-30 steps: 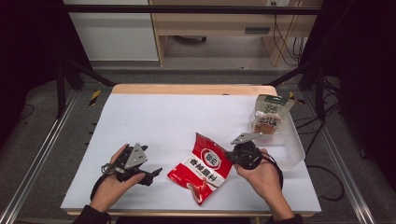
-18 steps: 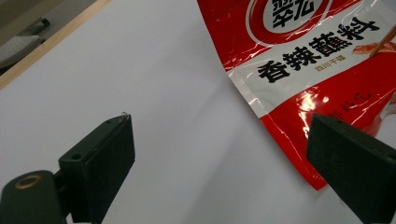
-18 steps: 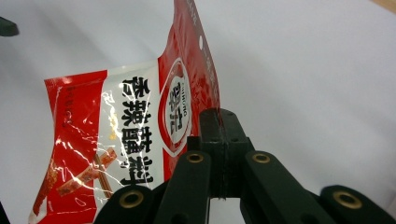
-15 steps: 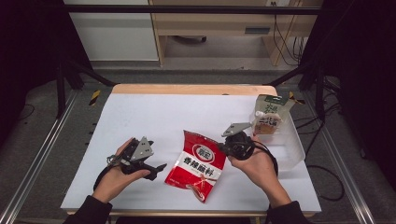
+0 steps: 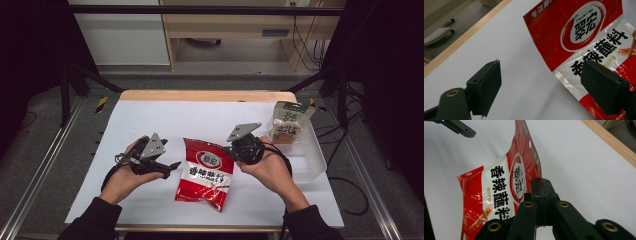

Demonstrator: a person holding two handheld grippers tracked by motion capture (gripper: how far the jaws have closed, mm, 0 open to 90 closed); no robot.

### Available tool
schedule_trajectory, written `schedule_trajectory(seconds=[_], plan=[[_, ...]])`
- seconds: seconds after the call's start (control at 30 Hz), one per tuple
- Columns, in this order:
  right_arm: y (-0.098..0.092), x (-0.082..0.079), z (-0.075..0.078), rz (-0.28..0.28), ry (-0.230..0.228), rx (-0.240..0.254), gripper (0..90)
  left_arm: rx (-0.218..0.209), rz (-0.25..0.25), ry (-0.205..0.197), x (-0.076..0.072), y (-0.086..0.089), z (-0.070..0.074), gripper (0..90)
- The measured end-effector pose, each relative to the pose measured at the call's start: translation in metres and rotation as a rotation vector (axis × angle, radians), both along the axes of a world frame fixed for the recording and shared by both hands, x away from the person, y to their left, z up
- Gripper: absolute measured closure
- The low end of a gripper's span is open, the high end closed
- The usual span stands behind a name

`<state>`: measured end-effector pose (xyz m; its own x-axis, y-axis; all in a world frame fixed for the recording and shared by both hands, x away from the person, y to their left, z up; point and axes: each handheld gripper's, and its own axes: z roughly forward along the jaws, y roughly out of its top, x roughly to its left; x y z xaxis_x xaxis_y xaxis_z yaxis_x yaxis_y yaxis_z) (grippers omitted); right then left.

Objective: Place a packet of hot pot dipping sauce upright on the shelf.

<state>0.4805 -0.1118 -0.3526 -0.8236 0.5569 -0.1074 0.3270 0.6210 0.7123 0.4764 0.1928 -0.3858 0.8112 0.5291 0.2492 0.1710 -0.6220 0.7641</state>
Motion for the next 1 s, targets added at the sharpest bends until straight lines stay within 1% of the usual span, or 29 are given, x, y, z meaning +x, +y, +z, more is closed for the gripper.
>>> schedule_trajectory(seconds=[0.07,0.13,0.17,0.23,0.27,0.3,0.37,0.47,0.6,0.63,0.67,0.77,0.8,0.87,0.9,0.93,0.97,1.0], plan=[[0.001,0.000,0.002,0.000,-0.003,-0.002,90.0,0.002,-0.002,-0.003,0.000,0.001,0.002,16.8],[0.004,-0.001,0.007,0.018,-0.018,-0.004,90.0,-0.003,-0.001,-0.006,0.001,0.003,0.005,16.8],[0.004,-0.001,0.007,0.018,-0.018,-0.004,90.0,-0.013,0.000,-0.005,0.001,0.004,0.006,16.8],[0.008,-0.002,0.010,0.037,-0.028,-0.009,90.0,-0.030,0.003,-0.003,0.003,0.006,0.009,18.5],[0.008,-0.002,0.010,0.037,-0.028,-0.009,90.0,-0.030,0.006,-0.004,0.004,0.007,0.010,18.5],[0.009,-0.002,0.012,0.048,-0.035,-0.012,90.0,-0.025,0.007,-0.006,0.005,0.007,0.010,19.4],[0.012,-0.003,0.015,0.055,-0.040,-0.006,90.0,-0.036,0.004,-0.005,0.006,0.007,0.012,21.1],[0.013,-0.004,0.018,0.064,-0.047,-0.006,90.0,-0.041,-0.001,-0.008,0.007,0.006,0.014,22.2],[0.015,-0.006,0.021,0.080,-0.060,-0.008,90.0,-0.031,-0.009,-0.012,0.009,0.004,0.015,23.8],[0.015,-0.006,0.022,0.083,-0.060,-0.004,90.0,-0.035,-0.010,-0.011,0.009,0.004,0.015,24.1],[0.016,-0.007,0.023,0.090,-0.065,-0.006,90.0,-0.051,-0.011,-0.004,0.011,0.004,0.015,24.8],[0.017,-0.008,0.025,0.099,-0.071,-0.006,90.0,-0.052,-0.012,0.000,0.013,0.004,0.013,27.2],[0.017,-0.008,0.025,0.099,-0.071,-0.006,90.0,-0.059,-0.016,0.005,0.014,0.003,0.012,27.2],[0.018,-0.009,0.027,0.111,-0.076,-0.004,90.0,-0.084,-0.037,0.020,0.016,0.000,0.011,30.5],[0.018,-0.010,0.028,0.112,-0.077,-0.001,90.0,-0.084,-0.037,0.020,0.016,0.000,0.011,32.2],[0.018,-0.010,0.029,0.115,-0.079,-0.001,90.0,-0.073,-0.058,0.026,0.018,-0.002,0.011,35.0],[0.018,-0.010,0.029,0.117,-0.079,0.002,90.0,-0.073,-0.058,0.026,0.018,-0.002,0.011,36.8],[0.018,-0.010,0.029,0.117,-0.079,0.002,90.0,-0.066,-0.067,0.035,0.018,-0.003,0.011,36.8]])
